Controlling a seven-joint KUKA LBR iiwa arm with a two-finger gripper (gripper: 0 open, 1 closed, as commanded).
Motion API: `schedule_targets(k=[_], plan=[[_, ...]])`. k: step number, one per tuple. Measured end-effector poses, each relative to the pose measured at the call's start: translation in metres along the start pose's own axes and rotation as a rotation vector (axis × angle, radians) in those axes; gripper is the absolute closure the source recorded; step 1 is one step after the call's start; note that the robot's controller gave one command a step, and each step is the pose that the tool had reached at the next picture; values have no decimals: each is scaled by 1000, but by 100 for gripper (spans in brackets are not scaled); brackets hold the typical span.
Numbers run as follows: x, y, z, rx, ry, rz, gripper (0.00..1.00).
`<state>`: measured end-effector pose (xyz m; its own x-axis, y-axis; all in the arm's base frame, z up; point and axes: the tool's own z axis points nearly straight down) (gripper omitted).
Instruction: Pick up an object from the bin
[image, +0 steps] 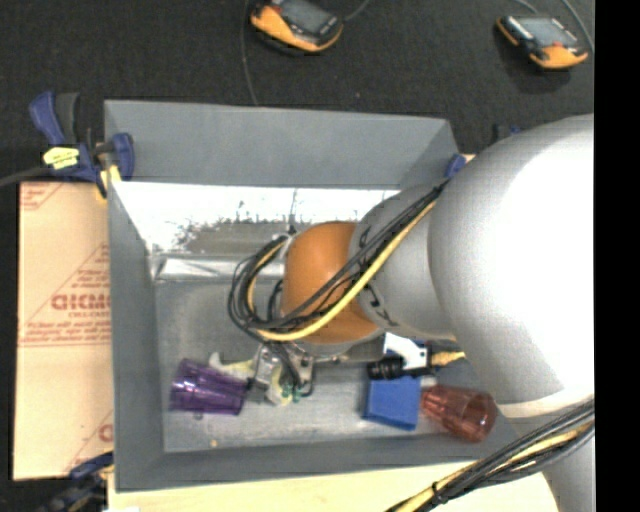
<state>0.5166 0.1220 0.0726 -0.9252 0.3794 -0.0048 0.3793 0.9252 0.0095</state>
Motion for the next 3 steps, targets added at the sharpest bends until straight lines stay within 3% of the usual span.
schedule_targets(k=[1,3], plan=[[0,0,0,0,0,1,100],[6,4,-33,0,0,-18,100]])
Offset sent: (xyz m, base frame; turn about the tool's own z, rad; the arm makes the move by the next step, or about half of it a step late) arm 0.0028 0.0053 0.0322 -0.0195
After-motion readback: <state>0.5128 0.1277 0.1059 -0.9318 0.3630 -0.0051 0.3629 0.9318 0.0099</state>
